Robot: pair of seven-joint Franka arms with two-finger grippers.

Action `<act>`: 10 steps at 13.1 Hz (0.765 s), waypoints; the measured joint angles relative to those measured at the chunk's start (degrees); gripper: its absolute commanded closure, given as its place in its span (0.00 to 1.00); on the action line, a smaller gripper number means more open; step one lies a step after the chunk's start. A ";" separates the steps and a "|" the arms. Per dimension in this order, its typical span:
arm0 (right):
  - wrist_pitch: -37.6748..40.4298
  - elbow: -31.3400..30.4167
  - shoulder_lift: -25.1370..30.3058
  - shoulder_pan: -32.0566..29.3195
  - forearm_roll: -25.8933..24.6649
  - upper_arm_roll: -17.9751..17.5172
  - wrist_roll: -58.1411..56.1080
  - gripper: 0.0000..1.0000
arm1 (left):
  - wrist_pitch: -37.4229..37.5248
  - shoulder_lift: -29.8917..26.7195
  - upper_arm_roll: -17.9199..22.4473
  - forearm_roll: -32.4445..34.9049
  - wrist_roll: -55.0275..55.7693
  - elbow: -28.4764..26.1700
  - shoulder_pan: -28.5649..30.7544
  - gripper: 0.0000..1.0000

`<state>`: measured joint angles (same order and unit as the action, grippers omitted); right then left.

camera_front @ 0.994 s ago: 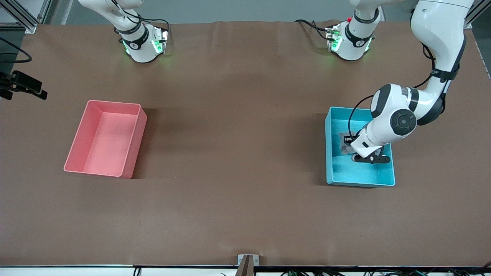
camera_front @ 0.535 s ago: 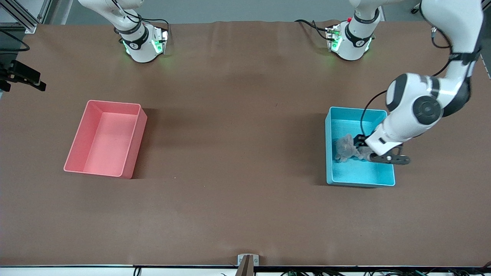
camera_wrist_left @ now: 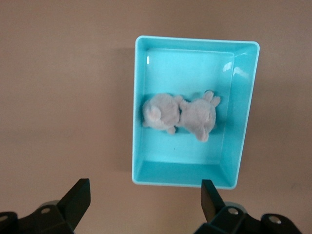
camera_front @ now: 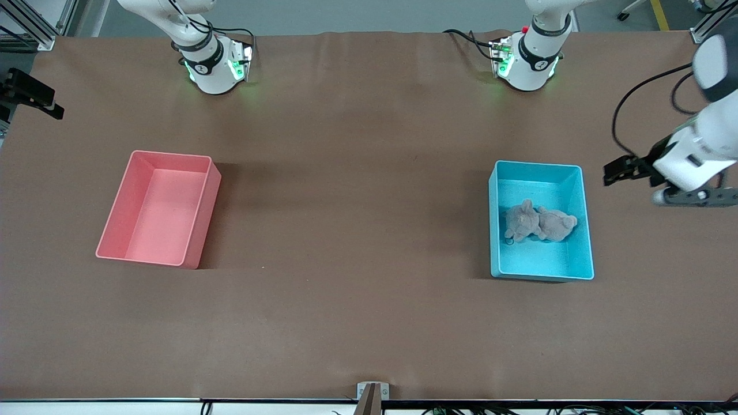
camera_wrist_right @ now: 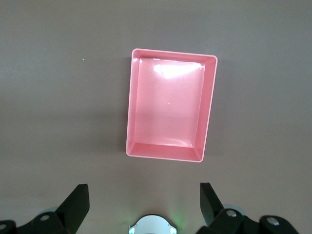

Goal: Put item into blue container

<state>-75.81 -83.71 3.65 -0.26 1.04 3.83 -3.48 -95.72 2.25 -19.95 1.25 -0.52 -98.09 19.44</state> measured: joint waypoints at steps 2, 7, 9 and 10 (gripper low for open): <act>0.86 -0.23 1.05 0.00 0.00 -0.04 0.00 0.00 | 4.41 -0.12 0.11 -0.10 0.83 4.89 0.95 0.00; 1.26 -0.68 2.17 0.08 0.00 -0.33 -0.01 0.00 | 6.37 -2.94 -0.06 -0.10 3.76 7.81 0.94 0.00; 1.28 -0.90 2.17 0.15 0.00 -0.40 -0.01 0.00 | 5.94 -2.94 -0.55 -0.16 3.66 8.28 0.82 0.00; 1.41 -0.91 2.20 0.15 -0.01 -0.40 -0.01 0.00 | 5.90 -2.97 -0.80 -0.36 3.01 8.65 0.73 0.00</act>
<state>-74.39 -84.62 5.85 -0.11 1.03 3.43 -3.49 -89.82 -0.71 -20.76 0.89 2.49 -89.44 20.17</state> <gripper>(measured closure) 0.000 0.000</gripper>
